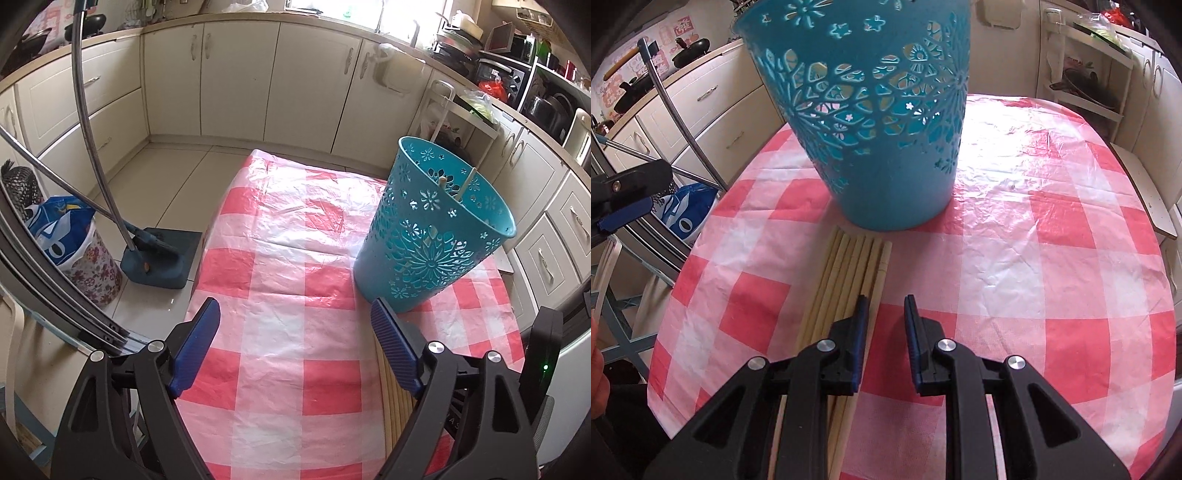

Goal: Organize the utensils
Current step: 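Lower the open right tool back beside the remaining sticks, then grasp another bamboo stick with the left tool while the right tool approaches a stick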

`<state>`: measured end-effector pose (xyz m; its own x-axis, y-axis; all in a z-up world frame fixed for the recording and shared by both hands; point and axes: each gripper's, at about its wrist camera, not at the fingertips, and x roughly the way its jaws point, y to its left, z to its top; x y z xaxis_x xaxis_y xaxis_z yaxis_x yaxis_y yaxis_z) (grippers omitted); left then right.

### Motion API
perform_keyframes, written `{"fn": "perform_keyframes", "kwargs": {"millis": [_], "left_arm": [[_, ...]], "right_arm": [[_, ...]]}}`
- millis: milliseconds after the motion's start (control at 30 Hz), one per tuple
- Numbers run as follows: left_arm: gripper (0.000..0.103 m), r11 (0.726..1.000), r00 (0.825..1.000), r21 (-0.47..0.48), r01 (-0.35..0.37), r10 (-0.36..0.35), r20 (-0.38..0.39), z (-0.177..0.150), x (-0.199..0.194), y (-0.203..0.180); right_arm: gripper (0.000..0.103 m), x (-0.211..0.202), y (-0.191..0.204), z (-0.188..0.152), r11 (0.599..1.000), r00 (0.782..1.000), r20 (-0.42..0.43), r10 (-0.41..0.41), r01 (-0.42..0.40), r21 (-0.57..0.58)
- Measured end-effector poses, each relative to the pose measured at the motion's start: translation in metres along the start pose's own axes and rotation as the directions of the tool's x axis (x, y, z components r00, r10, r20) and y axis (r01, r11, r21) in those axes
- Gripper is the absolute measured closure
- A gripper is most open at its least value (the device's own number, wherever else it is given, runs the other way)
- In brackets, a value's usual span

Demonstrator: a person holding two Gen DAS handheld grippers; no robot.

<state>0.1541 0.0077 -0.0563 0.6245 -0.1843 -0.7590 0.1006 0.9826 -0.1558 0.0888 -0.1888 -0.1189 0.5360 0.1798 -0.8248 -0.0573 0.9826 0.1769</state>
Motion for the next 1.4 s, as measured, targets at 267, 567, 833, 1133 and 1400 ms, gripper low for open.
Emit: {"fn": "perform_keyframes", "kwargs": {"millis": [267, 567, 833, 1133, 1400], "left_arm": [[0.021, 1.0, 1.0, 0.022, -0.013, 0.013, 0.007, 0.0, -0.001, -0.003], [0.02, 0.999, 1.0, 0.043, -0.025, 0.025, 0.01, -0.002, -0.002, -0.006], [0.018, 0.997, 0.999, 0.063, -0.033, 0.033, 0.002, -0.003, 0.001, -0.01], [0.017, 0.997, 0.997, 0.08, -0.02, 0.026, -0.07, -0.012, 0.017, -0.014], [0.017, 0.991, 0.989, 0.131, -0.024, 0.043, -0.14, -0.027, 0.039, -0.029]], "right_arm": [[0.082, 0.002, 0.004, 0.0, 1.0, 1.0, 0.001, -0.008, 0.008, -0.019], [0.083, 0.004, 0.011, -0.001, 0.997, 0.999, -0.007, -0.043, 0.042, -0.06], [0.087, 0.001, 0.002, -0.002, 0.997, 0.998, -0.031, -0.055, 0.054, -0.058], [0.087, -0.003, -0.008, -0.004, 0.997, 0.997, -0.042, -0.064, 0.063, -0.041], [0.087, -0.004, -0.011, -0.003, 0.999, 0.998, -0.044, -0.049, 0.048, -0.025]]}}
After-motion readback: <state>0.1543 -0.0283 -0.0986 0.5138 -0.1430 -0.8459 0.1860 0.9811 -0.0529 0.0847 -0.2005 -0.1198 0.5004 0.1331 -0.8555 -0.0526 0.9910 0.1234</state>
